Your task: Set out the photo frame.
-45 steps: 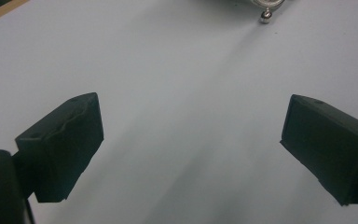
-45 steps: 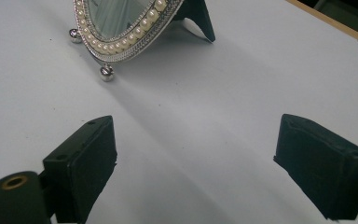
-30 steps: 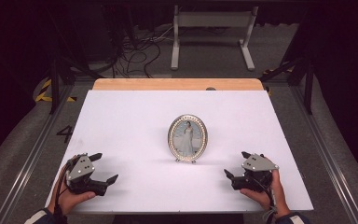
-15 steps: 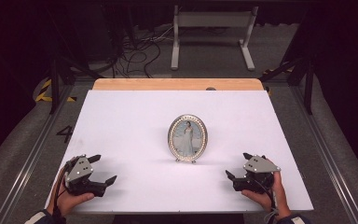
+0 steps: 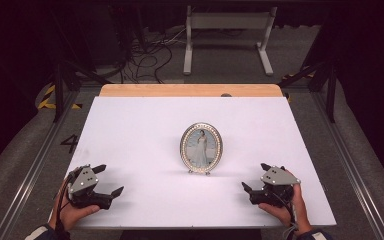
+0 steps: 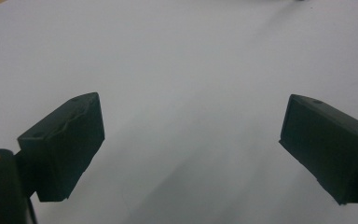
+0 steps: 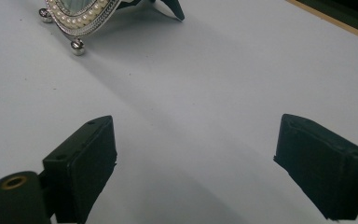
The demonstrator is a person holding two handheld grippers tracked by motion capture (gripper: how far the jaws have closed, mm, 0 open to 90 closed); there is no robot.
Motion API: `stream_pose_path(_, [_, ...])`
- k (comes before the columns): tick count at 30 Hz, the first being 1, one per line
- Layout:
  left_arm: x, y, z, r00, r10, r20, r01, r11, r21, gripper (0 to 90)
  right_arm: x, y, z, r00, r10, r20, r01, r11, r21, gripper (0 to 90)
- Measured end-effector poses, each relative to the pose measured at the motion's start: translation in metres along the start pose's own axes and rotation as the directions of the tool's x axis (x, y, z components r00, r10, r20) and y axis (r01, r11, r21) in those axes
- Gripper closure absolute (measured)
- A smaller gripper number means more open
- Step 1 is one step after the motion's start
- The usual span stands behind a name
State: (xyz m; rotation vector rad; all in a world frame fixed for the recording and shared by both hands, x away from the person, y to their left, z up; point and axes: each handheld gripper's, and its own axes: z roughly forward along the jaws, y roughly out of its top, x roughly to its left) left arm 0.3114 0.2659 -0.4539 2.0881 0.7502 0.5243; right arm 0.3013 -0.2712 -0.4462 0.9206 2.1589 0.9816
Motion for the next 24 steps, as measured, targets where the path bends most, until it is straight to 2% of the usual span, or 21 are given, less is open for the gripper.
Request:
stream_pose_path(20, [0.0039, 0.0041, 0.0020, 0.9999, -0.012, -0.004, 0.012, 0.9998, -0.016, 6.5, -0.0007, -0.0040, -0.0025, 0.9998, 0.018, 0.005, -0.017, 1.000, -0.006, 12.4])
stream_pose_path(24, [0.0028, 0.0055, 0.0056, 1.0000, 0.001, -0.004, -0.001, 1.0000, -0.002, 6.5, -0.0009, -0.0047, -0.0047, 0.9997, 0.023, 0.010, -0.023, 1.000, -0.009, 12.3])
